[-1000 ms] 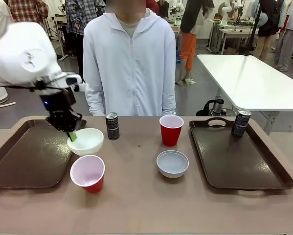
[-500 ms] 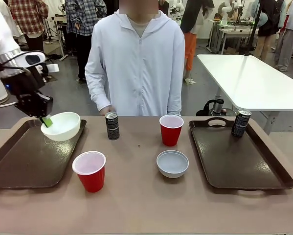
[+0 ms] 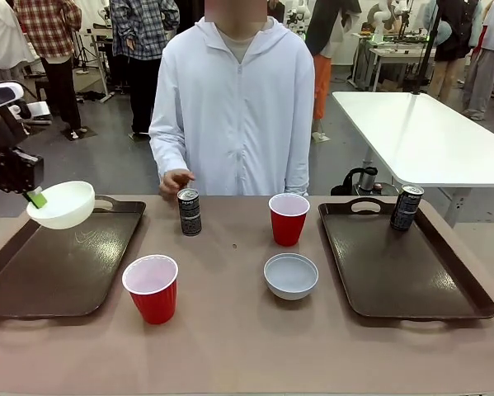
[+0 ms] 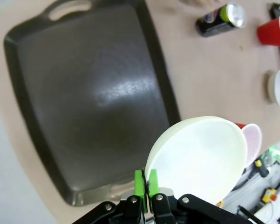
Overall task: Prepare tableware on both trays.
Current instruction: Pick up a Picnic Bowl from the table and place it on a Handle tray.
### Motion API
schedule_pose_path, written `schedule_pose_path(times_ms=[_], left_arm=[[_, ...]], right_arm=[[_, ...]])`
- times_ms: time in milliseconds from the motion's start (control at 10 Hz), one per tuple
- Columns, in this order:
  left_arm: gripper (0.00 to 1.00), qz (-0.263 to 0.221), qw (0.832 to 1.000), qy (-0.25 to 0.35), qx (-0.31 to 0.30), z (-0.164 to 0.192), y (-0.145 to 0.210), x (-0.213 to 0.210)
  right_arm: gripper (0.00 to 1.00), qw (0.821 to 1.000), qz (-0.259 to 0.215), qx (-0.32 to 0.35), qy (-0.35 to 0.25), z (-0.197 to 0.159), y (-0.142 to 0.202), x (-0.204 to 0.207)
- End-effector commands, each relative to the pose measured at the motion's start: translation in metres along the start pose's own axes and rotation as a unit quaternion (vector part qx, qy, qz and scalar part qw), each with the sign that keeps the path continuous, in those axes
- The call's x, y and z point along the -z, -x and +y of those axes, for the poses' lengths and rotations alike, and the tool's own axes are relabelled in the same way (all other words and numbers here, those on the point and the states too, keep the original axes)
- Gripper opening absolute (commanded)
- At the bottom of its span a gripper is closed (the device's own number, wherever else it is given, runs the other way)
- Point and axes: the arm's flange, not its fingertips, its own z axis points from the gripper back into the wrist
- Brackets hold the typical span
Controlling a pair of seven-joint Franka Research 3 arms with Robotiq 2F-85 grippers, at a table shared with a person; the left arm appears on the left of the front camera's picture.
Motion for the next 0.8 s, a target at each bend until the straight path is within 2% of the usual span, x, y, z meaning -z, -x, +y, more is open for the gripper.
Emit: schedule_pose_path(times_ms=[0, 100, 200, 300, 500, 700], left_arm=[[0.0, -0.003, 1.0, -0.029, 0.008, 0.013, -0.003, 0.005], [0.0, -0.021, 0.999, -0.03, 0.023, 0.017, 0.0, 0.011], [0.0, 0.001, 1.0, -0.011, -0.002, 0.008, 0.0, 0.001], [0.04, -0.004, 1.0, -0.02, 0.002, 0.013, -0.001, 0.003], [0.04, -0.008, 0.999, -0.047, -0.02, 0.042, -0.013, 0.04], [0.04, -0.002, 0.998, -0.051, -0.024, 0.052, -0.018, 0.063]], right_arm=[[1.0, 1.0, -0.008, -0.005, -0.01, -0.001, -0.001, 0.0], [1.0, 1.0, -0.008, -0.005, -0.01, -0.001, -0.001, 0.0], [1.0, 1.0, -0.008, -0.005, -0.01, -0.001, -0.001, 0.0], [1.0, 1.0, -0.008, -0.005, -0.01, -0.001, -0.001, 0.0], [1.0, 1.0, -0.008, -0.005, -0.01, -0.001, -0.001, 0.0], [1.0, 1.0, -0.008, -0.005, -0.01, -0.001, -0.001, 0.0]])
